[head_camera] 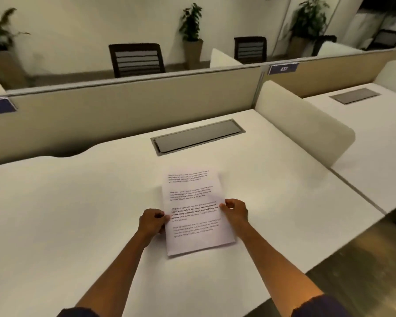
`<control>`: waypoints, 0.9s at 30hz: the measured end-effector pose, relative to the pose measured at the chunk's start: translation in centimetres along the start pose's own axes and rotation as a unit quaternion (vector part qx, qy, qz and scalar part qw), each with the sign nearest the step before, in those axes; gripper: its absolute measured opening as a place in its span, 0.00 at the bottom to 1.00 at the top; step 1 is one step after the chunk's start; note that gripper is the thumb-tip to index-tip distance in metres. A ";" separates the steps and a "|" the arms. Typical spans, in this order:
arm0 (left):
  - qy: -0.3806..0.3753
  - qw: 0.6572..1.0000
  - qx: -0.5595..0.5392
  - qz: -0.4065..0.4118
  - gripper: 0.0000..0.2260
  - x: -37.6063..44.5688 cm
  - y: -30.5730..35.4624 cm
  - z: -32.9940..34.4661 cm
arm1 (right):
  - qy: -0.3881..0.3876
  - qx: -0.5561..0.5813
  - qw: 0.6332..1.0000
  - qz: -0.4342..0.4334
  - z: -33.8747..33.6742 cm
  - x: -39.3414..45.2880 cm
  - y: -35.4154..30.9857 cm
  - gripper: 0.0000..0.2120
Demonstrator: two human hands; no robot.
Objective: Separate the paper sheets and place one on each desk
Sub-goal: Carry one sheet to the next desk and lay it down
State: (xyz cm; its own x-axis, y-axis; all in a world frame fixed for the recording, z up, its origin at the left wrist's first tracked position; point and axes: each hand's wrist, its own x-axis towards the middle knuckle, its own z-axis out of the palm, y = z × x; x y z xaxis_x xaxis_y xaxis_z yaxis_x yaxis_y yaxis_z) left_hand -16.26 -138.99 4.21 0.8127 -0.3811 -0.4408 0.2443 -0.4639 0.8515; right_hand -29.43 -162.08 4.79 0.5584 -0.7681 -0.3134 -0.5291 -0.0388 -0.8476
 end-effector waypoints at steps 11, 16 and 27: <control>0.124 0.988 0.072 -0.060 0.14 1.4 -0.7 0.8 | -0.082 -0.081 0.992 -0.048 3.3 6.6 -1.3 0.11; 0.152 0.975 0.150 -0.068 0.10 1.5 -0.4 1.2 | -0.074 -0.112 0.987 -0.090 3.5 6.8 -1.2 0.14; 0.099 0.879 0.465 0.048 0.27 -0.5 -2.9 3.8 | -0.105 -0.363 0.891 -0.252 3.7 5.0 1.3 0.18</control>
State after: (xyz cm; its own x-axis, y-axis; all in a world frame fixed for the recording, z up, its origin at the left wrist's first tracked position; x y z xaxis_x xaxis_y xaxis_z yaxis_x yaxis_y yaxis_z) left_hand -19.39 -140.49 0.90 0.9048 -0.3500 -0.2426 -0.2930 -0.9250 0.2417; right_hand -25.01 -163.63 0.51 0.9090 -0.4023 -0.1090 -0.4083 -0.8069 -0.4268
